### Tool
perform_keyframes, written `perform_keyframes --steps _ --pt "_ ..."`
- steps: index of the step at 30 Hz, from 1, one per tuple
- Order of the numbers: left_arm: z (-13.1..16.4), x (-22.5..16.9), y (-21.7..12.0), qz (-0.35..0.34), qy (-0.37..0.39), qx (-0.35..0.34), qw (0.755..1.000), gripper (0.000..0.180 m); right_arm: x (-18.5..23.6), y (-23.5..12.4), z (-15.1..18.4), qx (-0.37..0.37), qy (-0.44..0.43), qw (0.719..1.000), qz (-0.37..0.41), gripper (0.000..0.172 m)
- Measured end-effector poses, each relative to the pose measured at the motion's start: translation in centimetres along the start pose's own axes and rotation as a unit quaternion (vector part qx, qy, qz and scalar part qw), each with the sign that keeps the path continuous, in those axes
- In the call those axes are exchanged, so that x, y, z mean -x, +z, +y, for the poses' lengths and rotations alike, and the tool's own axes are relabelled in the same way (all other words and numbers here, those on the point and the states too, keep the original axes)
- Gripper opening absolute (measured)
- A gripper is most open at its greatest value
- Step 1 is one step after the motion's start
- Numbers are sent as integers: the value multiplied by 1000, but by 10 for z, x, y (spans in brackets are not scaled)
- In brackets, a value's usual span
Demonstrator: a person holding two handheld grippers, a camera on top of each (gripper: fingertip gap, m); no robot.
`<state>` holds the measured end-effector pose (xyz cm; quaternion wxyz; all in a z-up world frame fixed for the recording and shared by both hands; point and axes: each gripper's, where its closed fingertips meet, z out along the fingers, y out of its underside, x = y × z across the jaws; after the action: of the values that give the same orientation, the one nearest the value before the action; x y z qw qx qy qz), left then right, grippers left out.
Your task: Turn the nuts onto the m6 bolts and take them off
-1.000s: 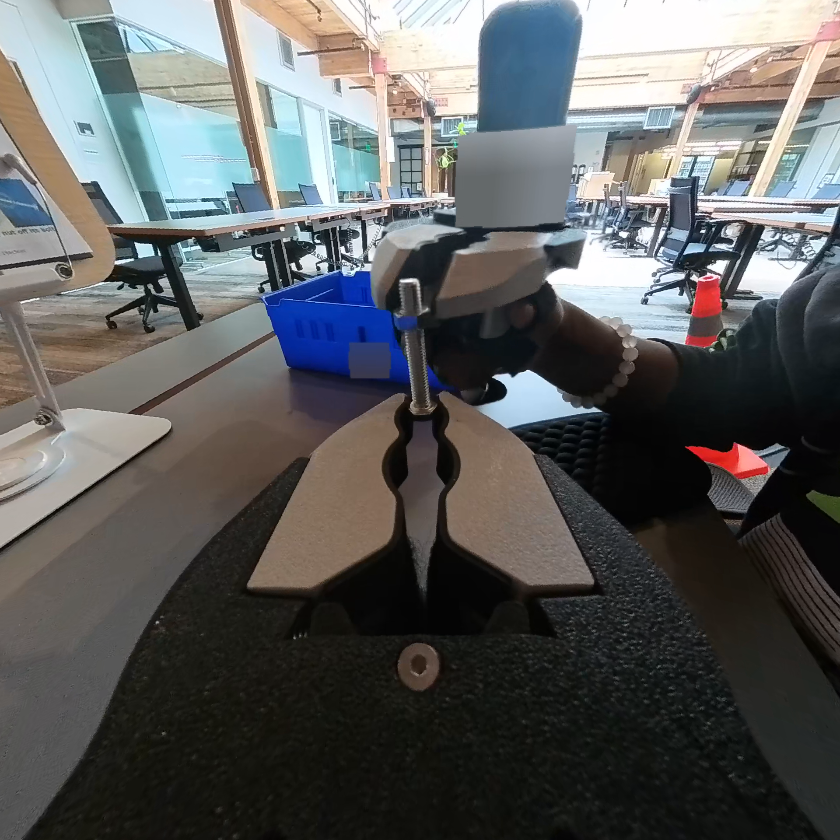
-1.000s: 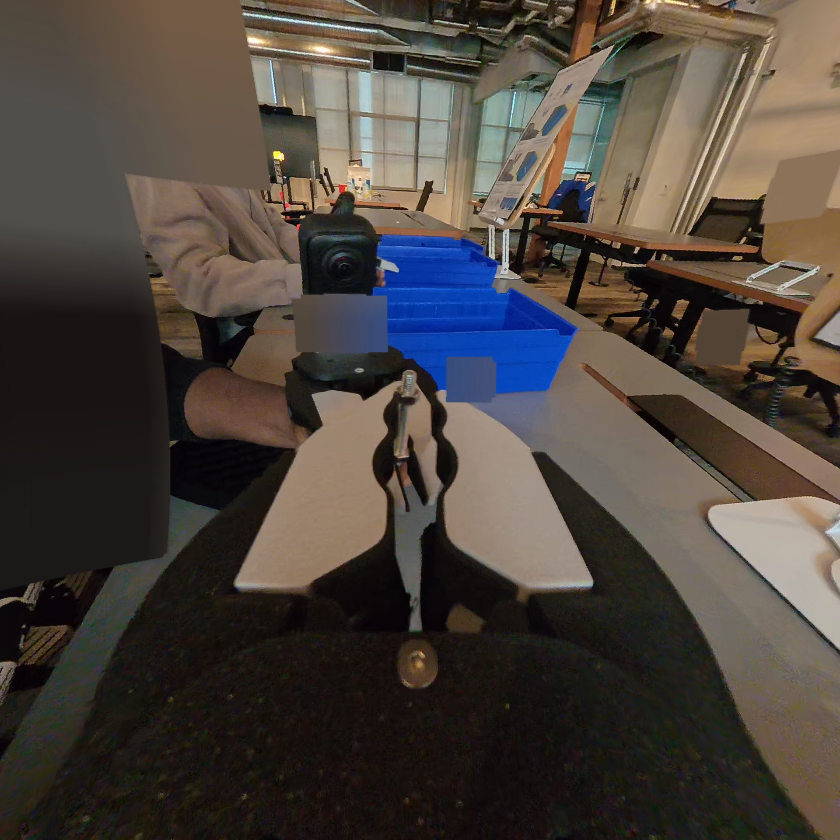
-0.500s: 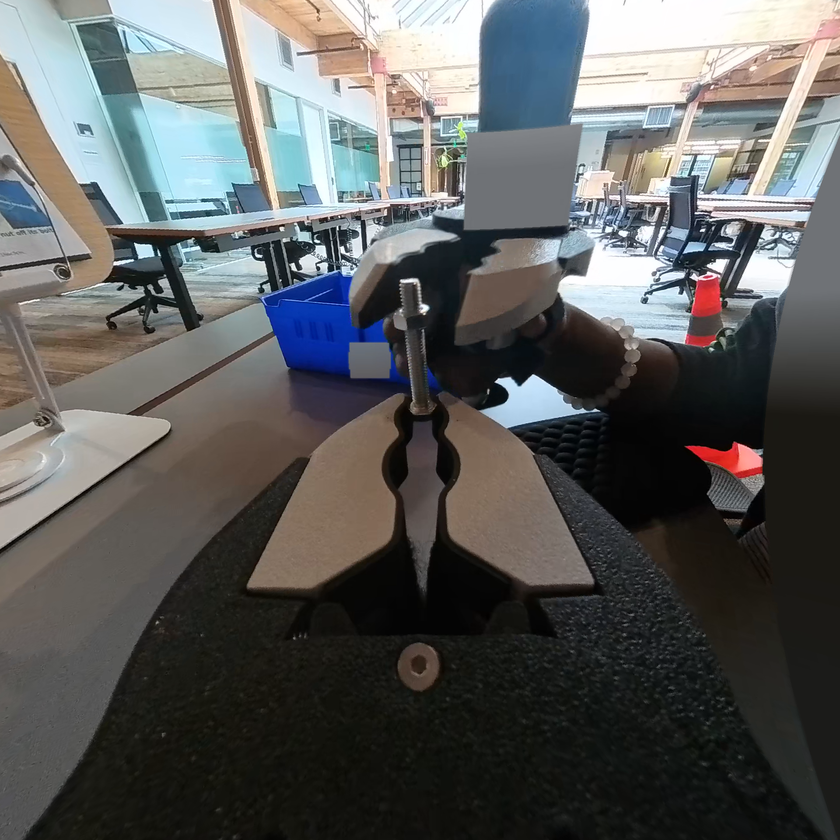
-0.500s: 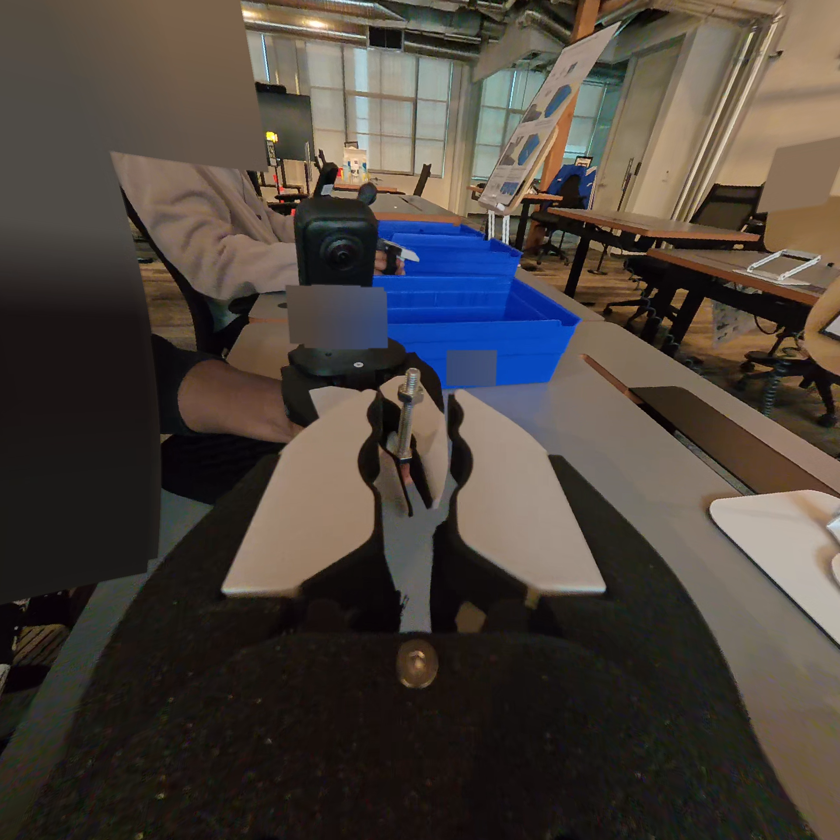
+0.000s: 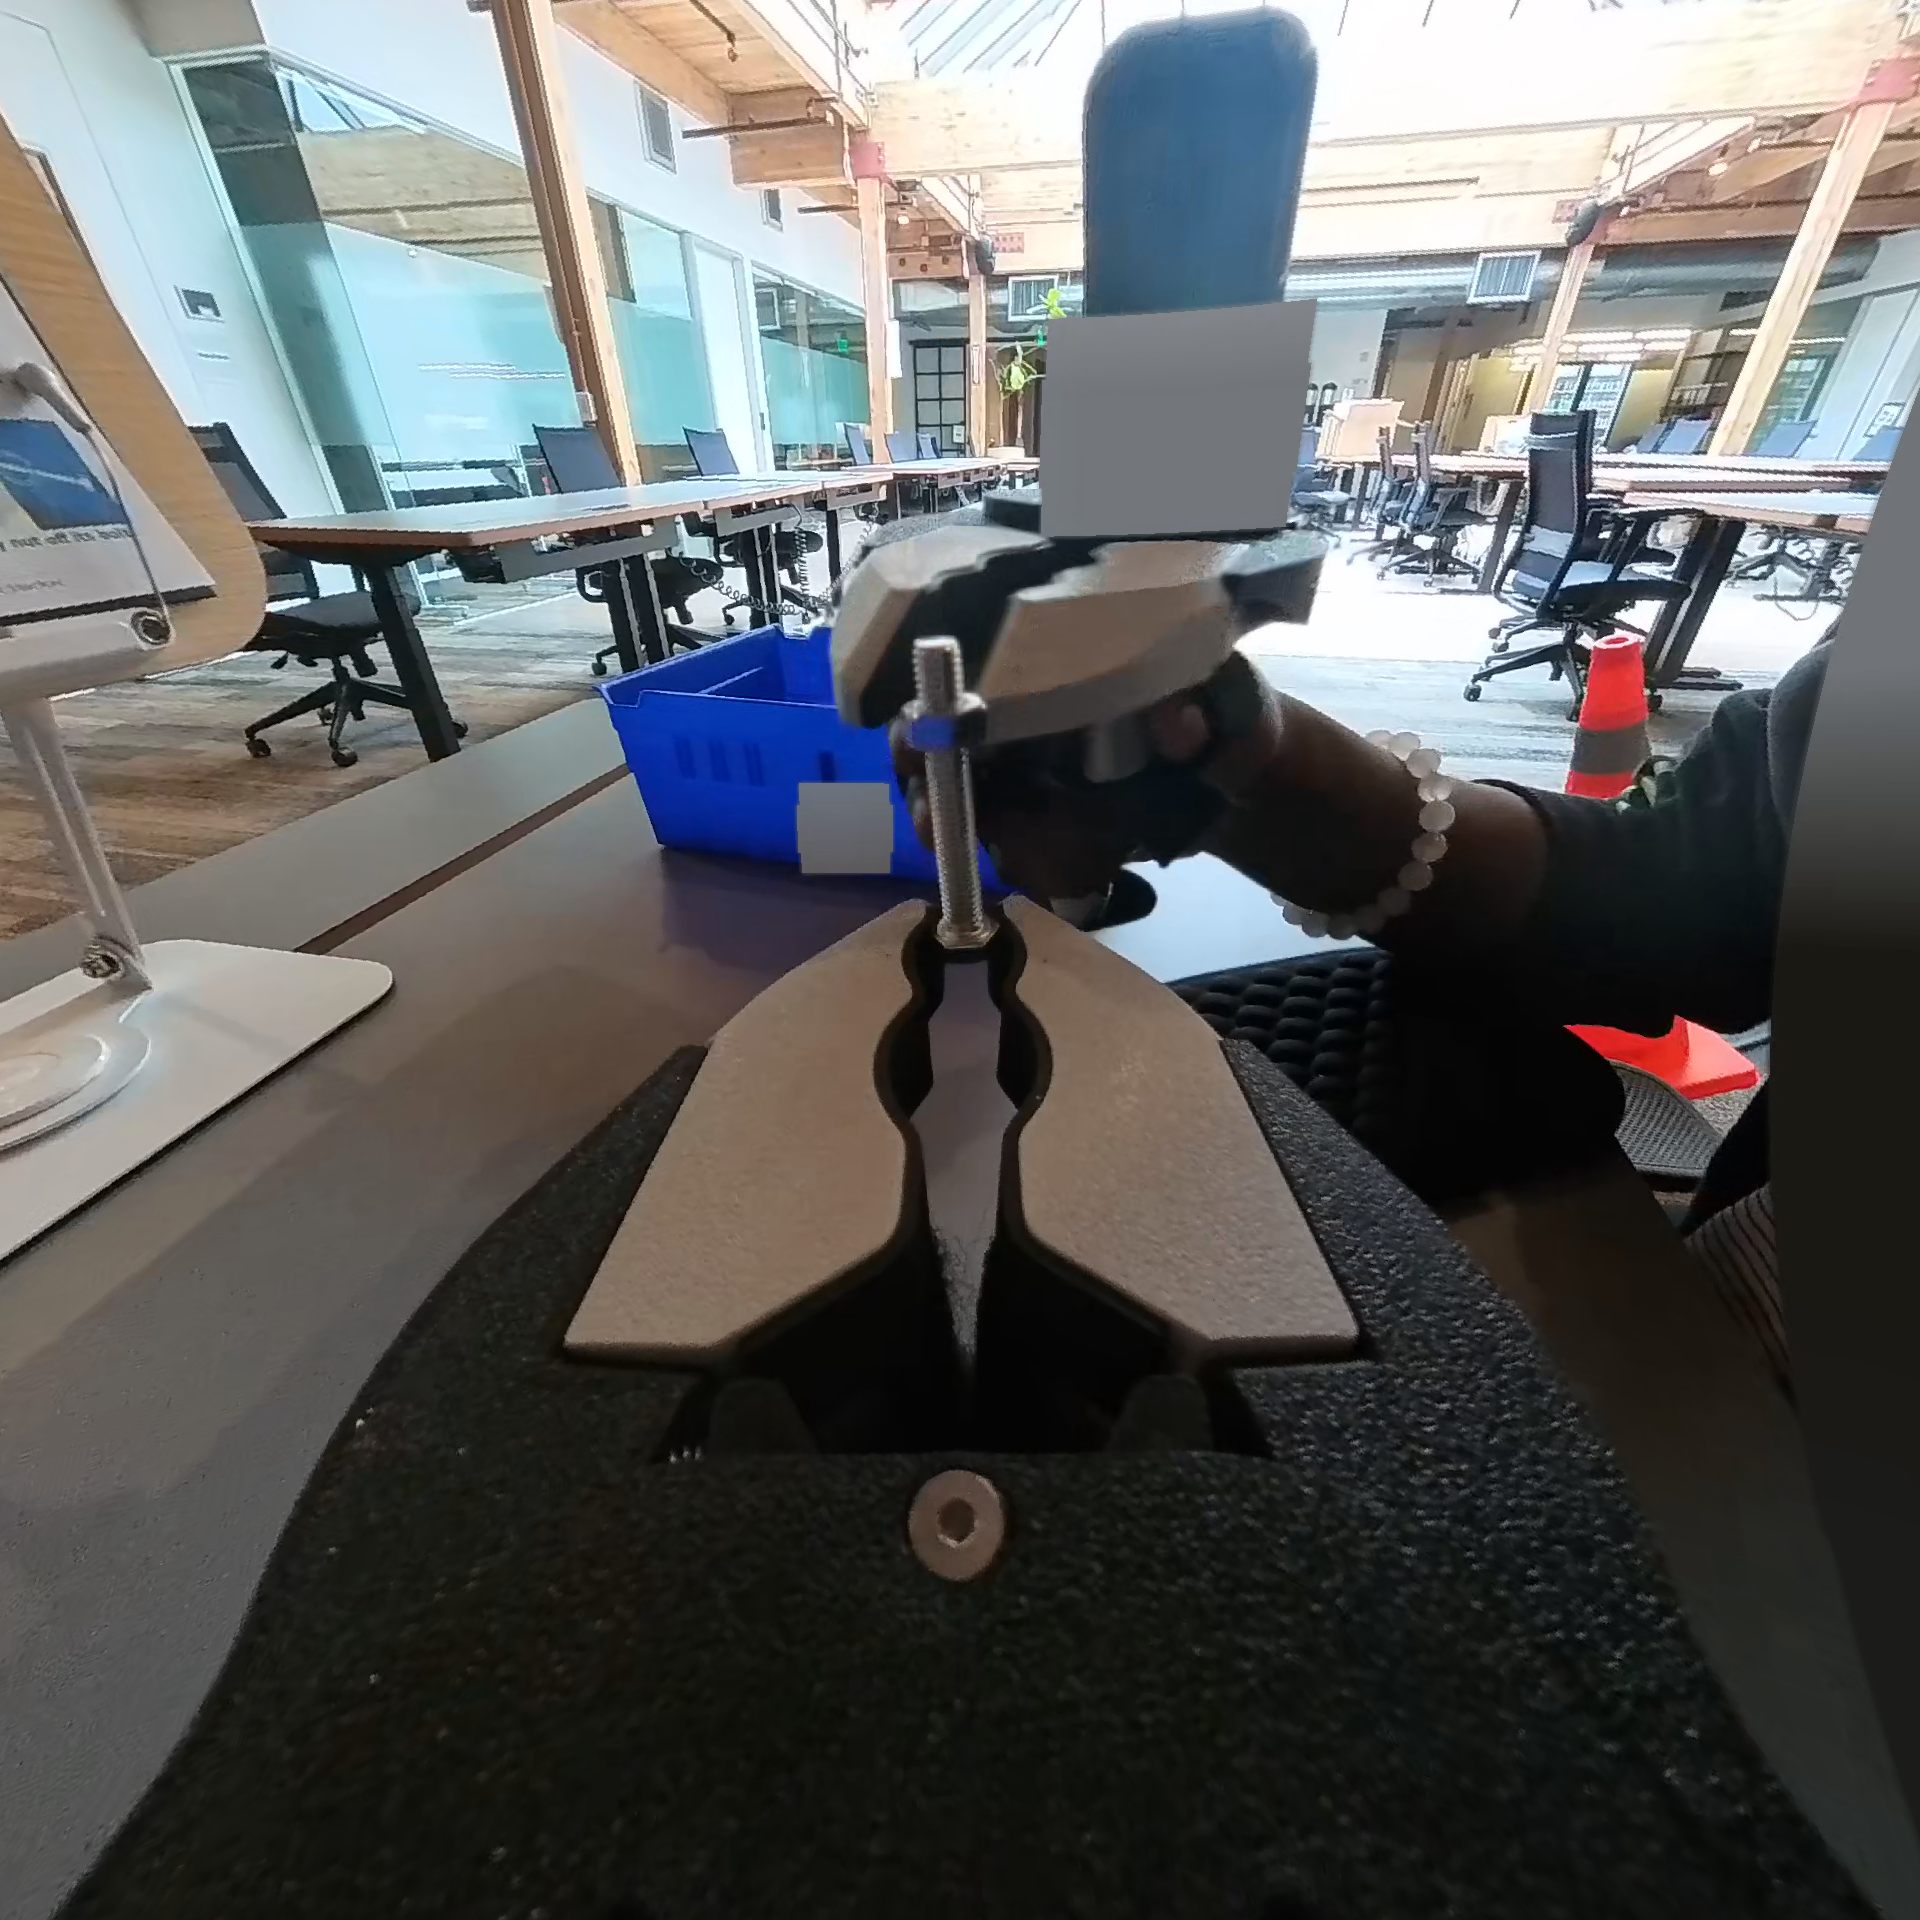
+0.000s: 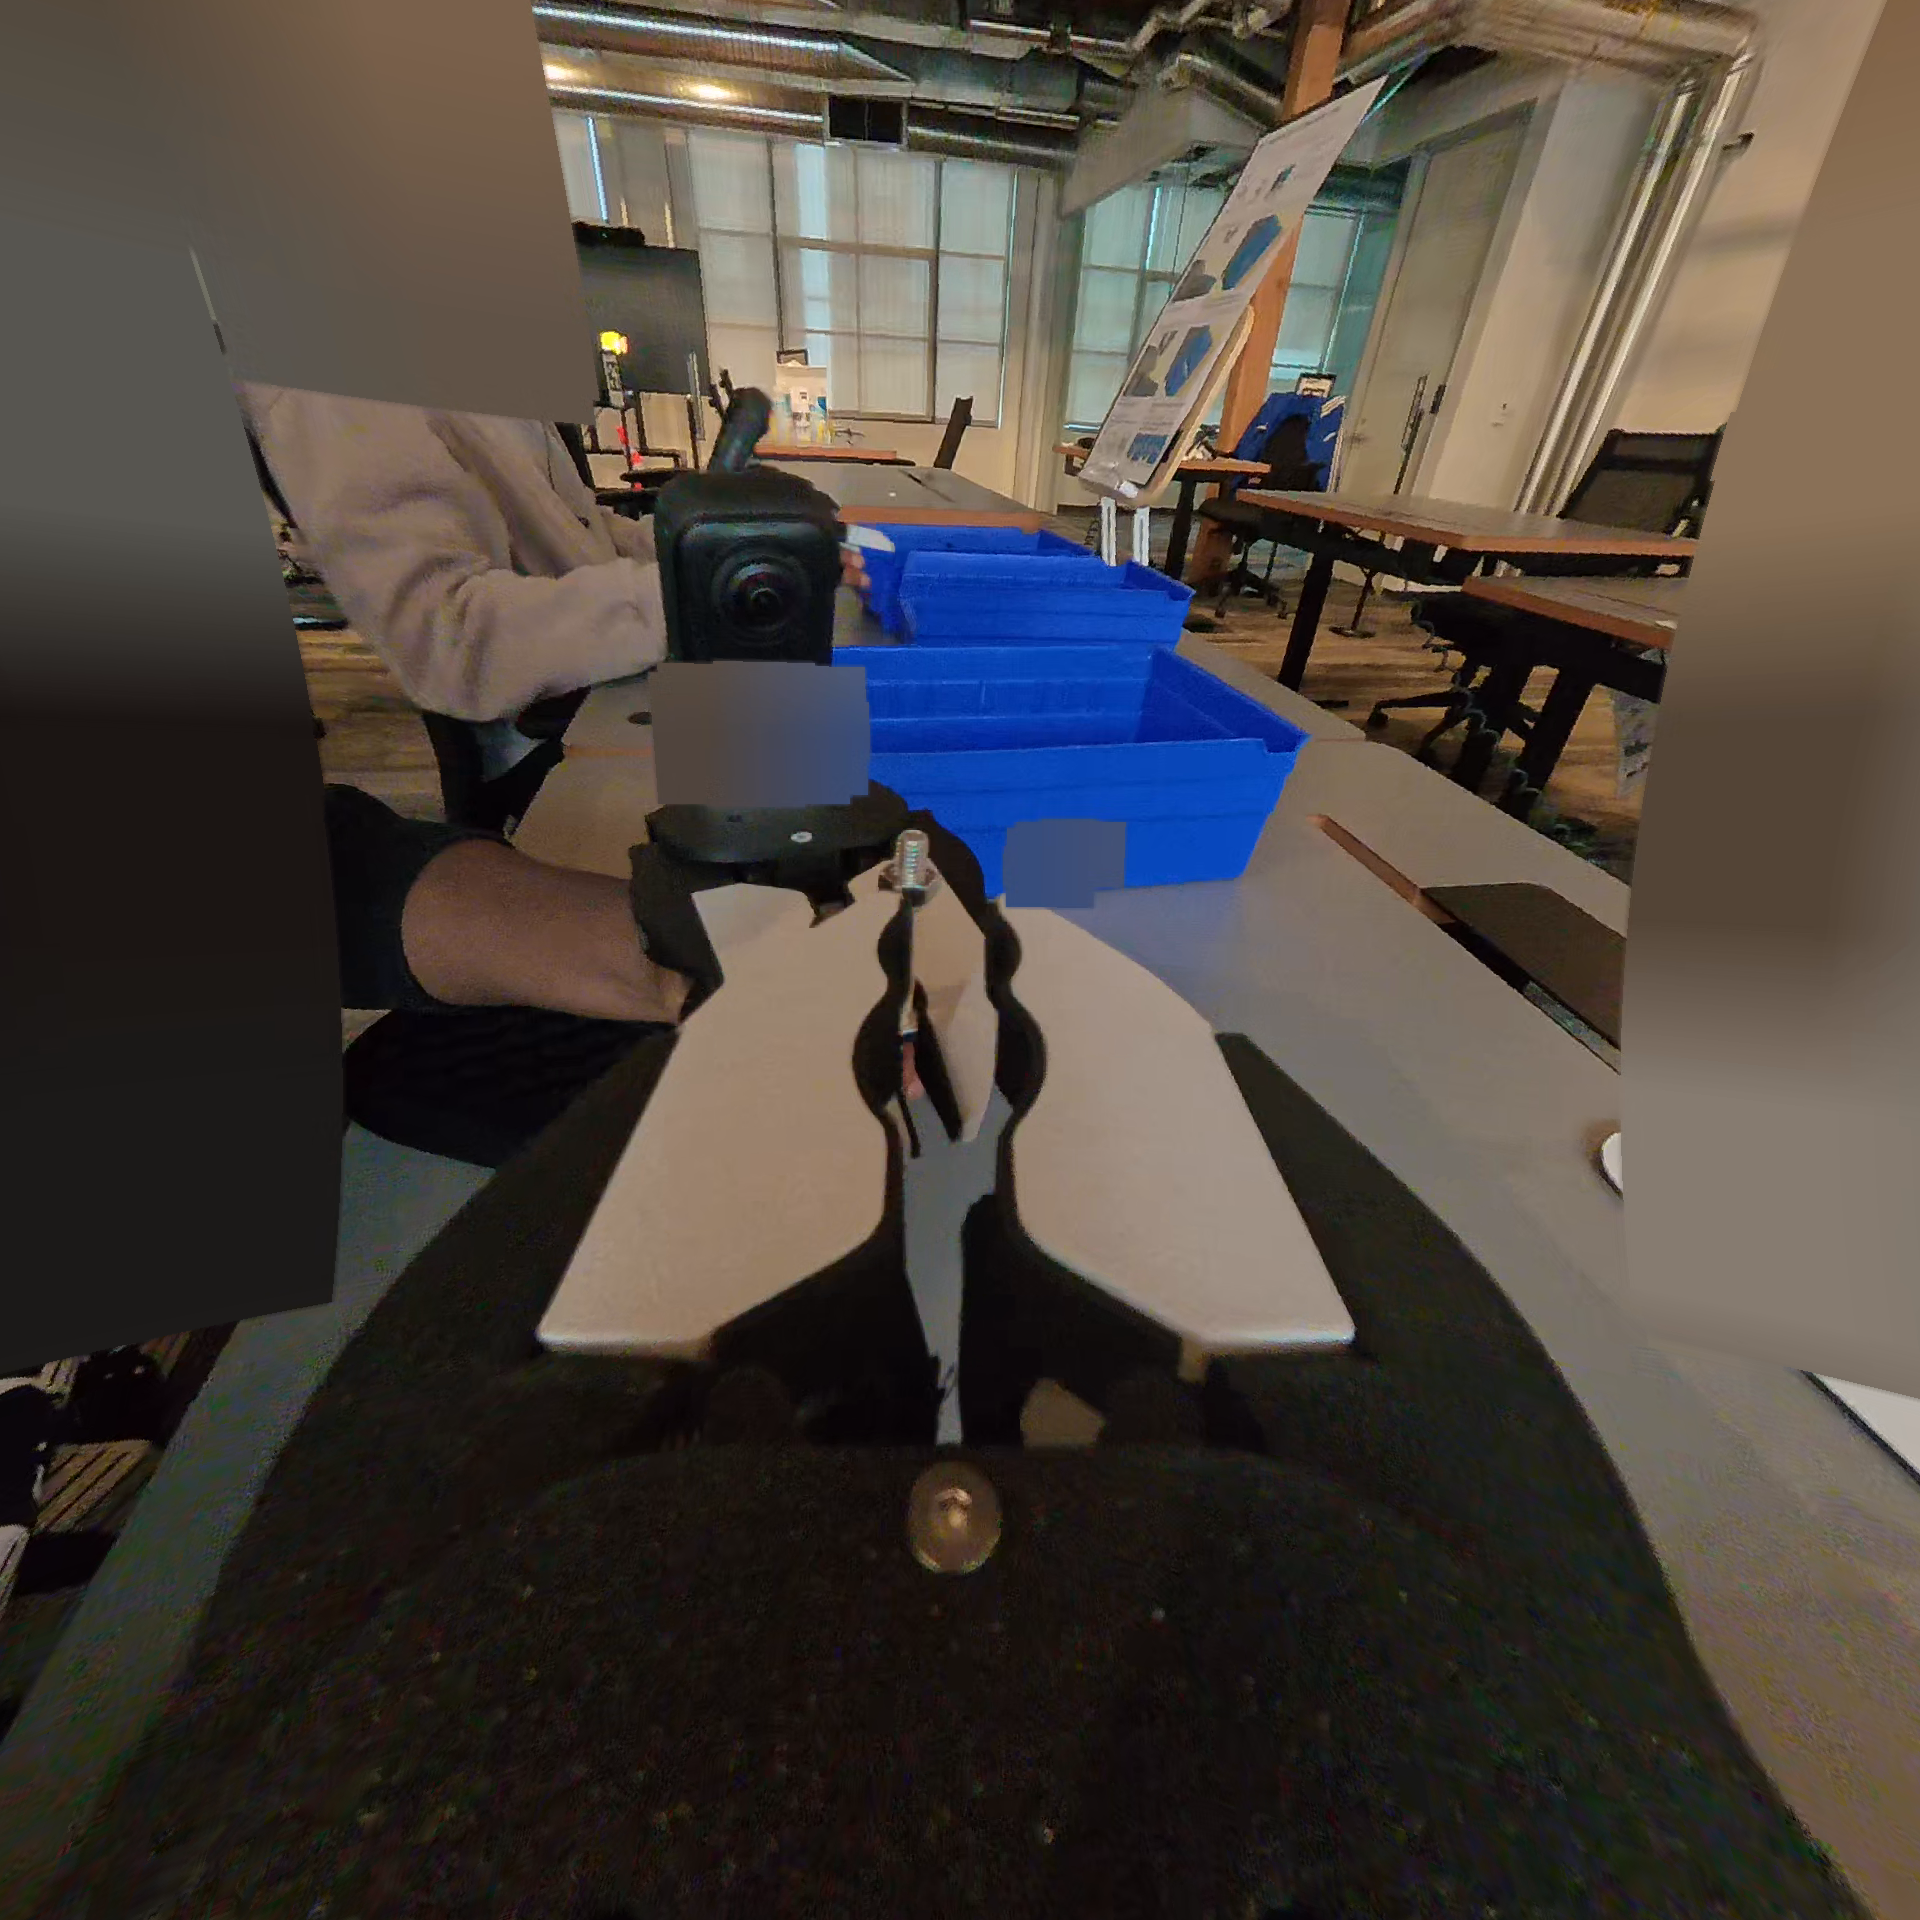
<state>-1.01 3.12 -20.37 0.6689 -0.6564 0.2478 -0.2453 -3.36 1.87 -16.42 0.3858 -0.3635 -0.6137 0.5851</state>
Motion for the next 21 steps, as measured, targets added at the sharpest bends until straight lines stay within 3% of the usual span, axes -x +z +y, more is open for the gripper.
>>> perform_keyframes --steps 4,8,11,14,18,21 --pt "0 1 0 -2 0 0 1000 7 0 -3 -4 -12 5 1000 -4 9" --pt "1 0 1 0 0 1 1000 7 4 4 0 -2 2 1000 -5 27" --pt "0 0 0 -1 1 0 1000 7 0 0 -2 -8 1 1000 2 10" --pt "0 1 0 -3 0 -1 1000 7 -2 -4 -6 -16 6 1000 1 7" --pt "1 -1 1 0 1 2 1000 7 4 3 -2 -6 1 1000 -5 27" --pt "1 -1 1 0 2 2 1000 7 3 3 -1 -3 0 1000 -2 24"
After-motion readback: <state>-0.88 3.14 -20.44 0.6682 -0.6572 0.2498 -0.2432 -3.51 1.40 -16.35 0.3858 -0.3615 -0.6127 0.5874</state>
